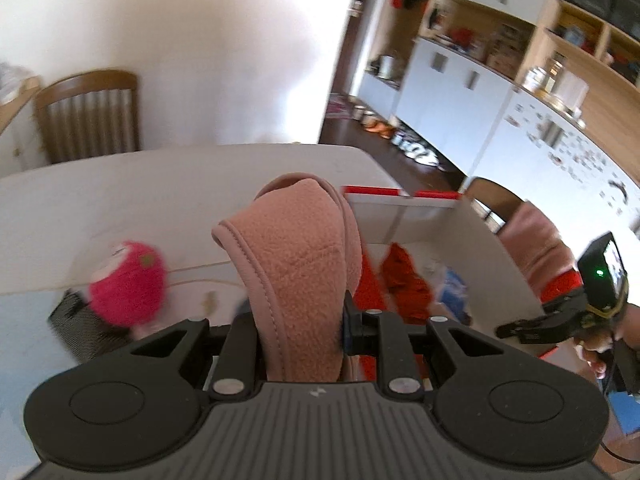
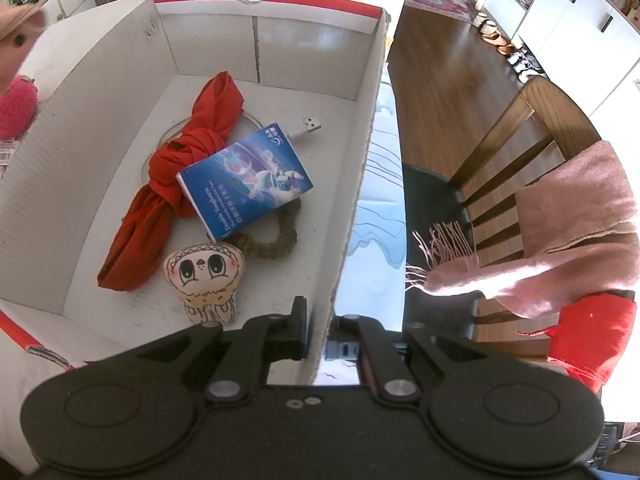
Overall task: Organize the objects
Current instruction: 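Carry the pink fleece cloth toward the box with the left gripper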
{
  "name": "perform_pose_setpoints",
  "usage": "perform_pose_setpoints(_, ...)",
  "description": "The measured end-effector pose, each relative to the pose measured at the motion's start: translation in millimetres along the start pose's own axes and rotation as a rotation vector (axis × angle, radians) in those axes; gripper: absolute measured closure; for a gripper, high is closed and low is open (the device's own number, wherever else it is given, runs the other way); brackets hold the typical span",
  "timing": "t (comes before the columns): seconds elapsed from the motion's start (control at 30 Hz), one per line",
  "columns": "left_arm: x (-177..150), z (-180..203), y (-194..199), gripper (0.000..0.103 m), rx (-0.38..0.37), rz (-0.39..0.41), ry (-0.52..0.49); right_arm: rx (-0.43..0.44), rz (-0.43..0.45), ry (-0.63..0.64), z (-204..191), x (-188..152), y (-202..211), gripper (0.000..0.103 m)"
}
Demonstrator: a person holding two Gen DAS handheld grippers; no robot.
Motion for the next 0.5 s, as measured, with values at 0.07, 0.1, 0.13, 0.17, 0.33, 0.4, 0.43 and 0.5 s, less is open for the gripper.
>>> perform_pose_setpoints(0.07,5.5,18.4,-6.2,0.083,-0.027,-0.004,-0.023,0.003,0.001,0.0,0.4,-0.2,-0.1,0.098)
perform_pose_setpoints(0.1,8.6,26.7,-9.2,0.083,-0.04,-0.005,-0.03,0.005,0.002,-0.001,0.6,-0.2,-0.1,0.098)
perform_pose_setpoints(0.13,11.5,34.4,-12.0,0.083,-0.052,-0.007,-0.036,0.006,0.003,-0.002,0.6,-0.1,0.0,0.098)
perform_pose_setpoints(0.17,13.1,40.9,-12.3,0.083,-0.062,-0.009,-0.042,0.007,0.003,-0.002,0.6,-0.1,0.1,0.098)
perform_pose_setpoints(0.33,28.6,79.4,-24.1,0.083,-0.107,-0.01,-0.093,0.014,0.004,-0.003,1.6,-0.3,0.2,0.097)
perform_pose_setpoints(0.4,33.7,93.7,-28.7,0.083,-0.122,-0.01,-0.11,0.017,0.004,-0.004,2.0,-0.3,0.5,0.097)
perform_pose_setpoints(0.43,36.6,99.9,-31.9,0.083,-0.128,-0.01,-0.117,0.018,0.004,-0.004,1.9,-0.2,0.6,0.097)
perform_pose_setpoints(0.5,40.1,111.3,-38.5,0.083,-0.138,-0.015,-0.13,0.019,0.005,0.0,1.8,-0.3,0.5,0.097)
Point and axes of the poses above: each gripper's, at about its wrist camera, not at the fingertips, and y roughly against the way its jaws point, z to its right, x to its top, the point moved 7 cm from there along -y, roughly the way its jaws point, and after that the axes turned 7 degrees about x, right-handed, at the moved point
